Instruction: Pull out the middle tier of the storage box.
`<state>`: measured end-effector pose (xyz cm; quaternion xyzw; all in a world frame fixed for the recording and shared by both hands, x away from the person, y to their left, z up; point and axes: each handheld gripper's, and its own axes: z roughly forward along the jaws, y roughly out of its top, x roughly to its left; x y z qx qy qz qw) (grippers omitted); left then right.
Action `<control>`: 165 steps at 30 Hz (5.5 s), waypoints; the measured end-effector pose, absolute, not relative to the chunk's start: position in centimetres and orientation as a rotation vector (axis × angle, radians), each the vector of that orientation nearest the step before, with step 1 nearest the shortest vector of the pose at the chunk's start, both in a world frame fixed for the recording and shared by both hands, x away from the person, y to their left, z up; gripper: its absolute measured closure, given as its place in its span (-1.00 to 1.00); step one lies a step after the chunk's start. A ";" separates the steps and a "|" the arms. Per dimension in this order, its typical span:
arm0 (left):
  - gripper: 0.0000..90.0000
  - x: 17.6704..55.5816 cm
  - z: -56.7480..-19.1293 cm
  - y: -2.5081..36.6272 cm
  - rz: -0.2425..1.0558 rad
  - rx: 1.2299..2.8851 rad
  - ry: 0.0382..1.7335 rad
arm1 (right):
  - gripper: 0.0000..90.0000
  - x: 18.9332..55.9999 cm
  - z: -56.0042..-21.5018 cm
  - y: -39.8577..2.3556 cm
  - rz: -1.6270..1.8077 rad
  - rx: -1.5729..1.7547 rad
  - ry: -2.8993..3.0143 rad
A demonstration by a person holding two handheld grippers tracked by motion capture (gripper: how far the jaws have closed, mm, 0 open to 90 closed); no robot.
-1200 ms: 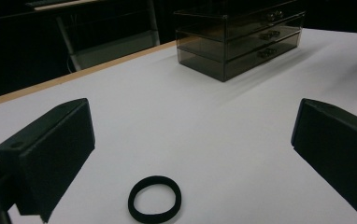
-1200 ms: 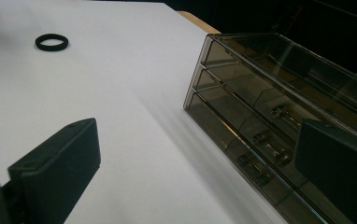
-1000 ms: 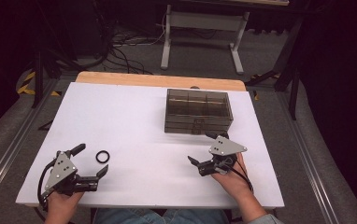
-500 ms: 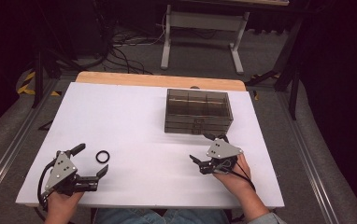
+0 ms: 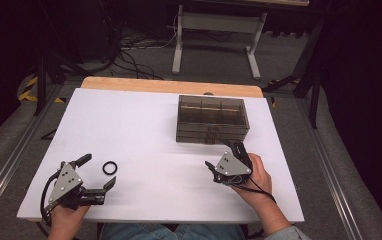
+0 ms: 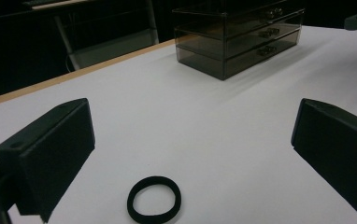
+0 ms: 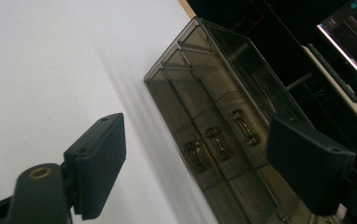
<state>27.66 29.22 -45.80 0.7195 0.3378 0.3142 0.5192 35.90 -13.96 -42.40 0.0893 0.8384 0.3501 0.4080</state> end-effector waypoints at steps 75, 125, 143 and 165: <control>-0.99 27.7 -45.8 29.3 0.754 1.720 0.818 | 0.03 37.7 -47.9 -10.5 0.181 -0.017 1.763; -0.99 27.8 -45.9 29.3 0.749 1.731 0.812 | 0.65 40.6 -51.5 -9.8 0.004 -0.089 1.660; -0.99 27.8 -45.9 29.3 0.749 1.730 0.812 | 0.80 41.0 -51.7 -9.6 -0.018 -0.076 1.668; -0.99 27.7 -45.9 29.3 0.750 1.731 0.811 | 0.80 39.0 -50.8 -9.9 0.019 -0.070 1.717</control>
